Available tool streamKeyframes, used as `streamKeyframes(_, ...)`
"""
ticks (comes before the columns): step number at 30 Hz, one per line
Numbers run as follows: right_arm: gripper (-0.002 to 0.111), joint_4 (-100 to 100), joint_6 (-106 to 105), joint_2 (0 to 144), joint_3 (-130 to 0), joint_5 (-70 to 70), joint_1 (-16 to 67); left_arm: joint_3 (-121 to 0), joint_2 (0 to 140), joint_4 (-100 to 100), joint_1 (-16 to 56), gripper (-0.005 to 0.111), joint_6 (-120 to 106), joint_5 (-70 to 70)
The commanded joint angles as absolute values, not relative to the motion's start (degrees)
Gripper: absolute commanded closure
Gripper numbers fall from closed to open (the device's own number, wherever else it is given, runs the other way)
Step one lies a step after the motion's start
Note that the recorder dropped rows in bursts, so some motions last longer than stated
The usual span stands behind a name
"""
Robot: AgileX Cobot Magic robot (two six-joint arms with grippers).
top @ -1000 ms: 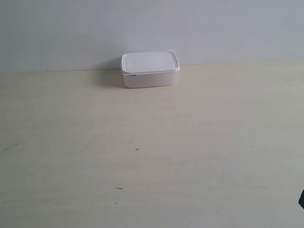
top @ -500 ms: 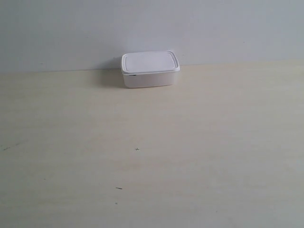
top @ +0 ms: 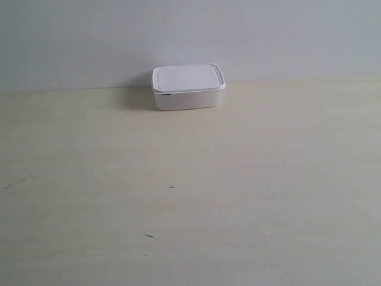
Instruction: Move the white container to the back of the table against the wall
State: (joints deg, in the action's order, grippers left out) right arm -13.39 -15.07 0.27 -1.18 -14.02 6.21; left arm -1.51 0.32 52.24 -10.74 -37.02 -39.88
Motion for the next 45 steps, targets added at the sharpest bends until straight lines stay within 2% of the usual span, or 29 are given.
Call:
streamKeyframes(1,0.108,-12.41,-15.21,0.00,-1.02,-14.06,6.01,-1.21,0.00,39.23,-10.93,0.107,-37.07,-29.65)
streamKeyframes(9,0.108,-8.84,-15.21,0.00,0.00,-14.99,6.01,0.00,0.00,28.59,-10.93,0.107,-37.07,-16.23)
streamKeyframes(22,0.108,-8.84,-15.21,0.00,0.00,-15.26,6.01,0.00,0.00,25.10,-10.93,0.107,-37.07,-20.74)
streamKeyframes(45,0.108,-9.20,-14.97,0.00,0.00,-15.26,6.01,0.00,0.00,22.29,-10.93,0.107,-37.07,-20.58)
